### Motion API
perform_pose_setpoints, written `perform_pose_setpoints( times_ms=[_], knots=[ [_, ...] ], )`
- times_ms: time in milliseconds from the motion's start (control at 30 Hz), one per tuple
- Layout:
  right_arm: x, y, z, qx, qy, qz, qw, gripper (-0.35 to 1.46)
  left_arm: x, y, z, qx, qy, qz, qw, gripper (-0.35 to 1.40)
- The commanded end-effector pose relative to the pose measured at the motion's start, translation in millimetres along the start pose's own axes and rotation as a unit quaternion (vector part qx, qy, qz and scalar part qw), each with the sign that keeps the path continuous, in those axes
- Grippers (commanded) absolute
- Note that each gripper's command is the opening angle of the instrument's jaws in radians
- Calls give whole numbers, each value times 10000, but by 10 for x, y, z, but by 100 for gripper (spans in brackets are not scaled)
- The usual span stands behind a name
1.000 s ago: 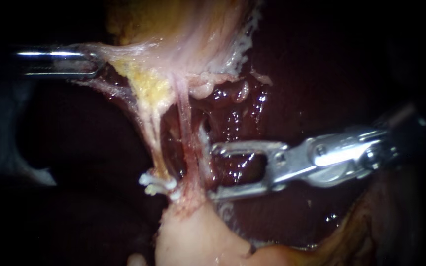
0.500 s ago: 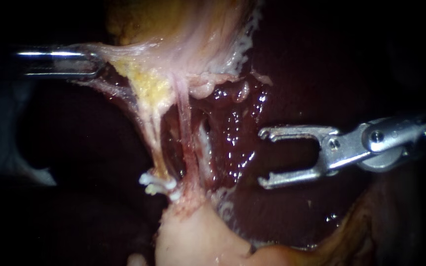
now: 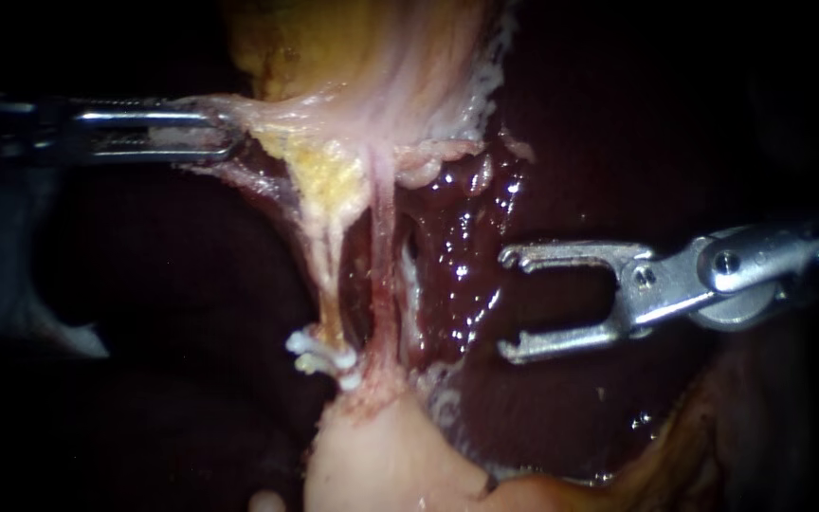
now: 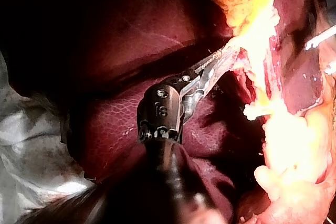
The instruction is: Going back second clip left tube
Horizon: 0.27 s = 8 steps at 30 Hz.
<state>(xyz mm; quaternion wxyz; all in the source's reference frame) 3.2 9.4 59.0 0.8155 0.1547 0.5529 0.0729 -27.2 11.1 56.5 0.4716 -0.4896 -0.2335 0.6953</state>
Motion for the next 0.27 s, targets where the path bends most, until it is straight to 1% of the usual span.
perform_pose_setpoints(
  times_ms=[33, 267],
  knots=[
    [0, 0, 0, 0, 1, 0, 10000, 50, 0, 0, 0, -7, -3, 4, 10000, -35],
    [0, -1, 0, 0, 1, 0, 10000, 50, 0, -2, -2, -19, -9, 6, 10000, -35]
  ],
)
